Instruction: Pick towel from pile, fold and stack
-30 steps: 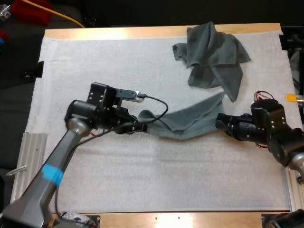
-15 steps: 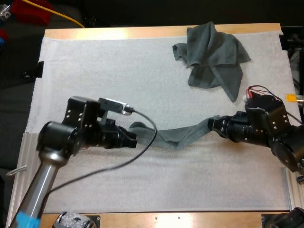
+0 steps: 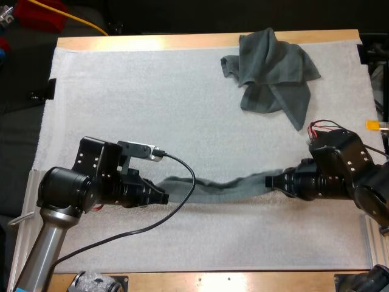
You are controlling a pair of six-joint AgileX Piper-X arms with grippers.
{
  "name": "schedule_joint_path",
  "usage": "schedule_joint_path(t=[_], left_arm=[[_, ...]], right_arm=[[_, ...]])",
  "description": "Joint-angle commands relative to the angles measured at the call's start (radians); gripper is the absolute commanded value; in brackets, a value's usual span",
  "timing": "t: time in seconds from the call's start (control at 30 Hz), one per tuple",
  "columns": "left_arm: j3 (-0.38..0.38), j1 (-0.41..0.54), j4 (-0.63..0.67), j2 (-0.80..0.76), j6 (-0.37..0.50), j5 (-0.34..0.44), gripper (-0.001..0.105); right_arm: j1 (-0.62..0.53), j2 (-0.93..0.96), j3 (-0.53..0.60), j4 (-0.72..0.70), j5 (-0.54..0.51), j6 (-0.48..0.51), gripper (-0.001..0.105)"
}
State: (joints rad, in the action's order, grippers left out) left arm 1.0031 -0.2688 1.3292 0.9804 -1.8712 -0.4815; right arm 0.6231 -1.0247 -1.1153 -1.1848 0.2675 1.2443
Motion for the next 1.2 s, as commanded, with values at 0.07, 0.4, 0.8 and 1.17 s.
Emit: schedule_joint_path(t=[0.07,0.4,0.8,1.17], left_arm=[[0.006,-0.004,0.076,0.000,0.006,0.022,0.000],[0.029,-0.004,0.229,-0.026,0.058,0.020,0.000],[0.239,-0.004,0.245,-0.075,-0.020,-0.054,0.000],[0.266,-0.191,0.243,-0.112,-0.125,0.012,0.000]], right_arm=[[0.000,0.008,-0.026,-0.069,0.016,0.050,0.001],[0.000,0.010,-0.096,-0.186,0.074,0.125,0.001],[0.000,0.012,-0.259,-0.290,0.114,0.150,0.001],[0.216,0.012,-0.279,-0.300,-0.002,0.066,0.001]])
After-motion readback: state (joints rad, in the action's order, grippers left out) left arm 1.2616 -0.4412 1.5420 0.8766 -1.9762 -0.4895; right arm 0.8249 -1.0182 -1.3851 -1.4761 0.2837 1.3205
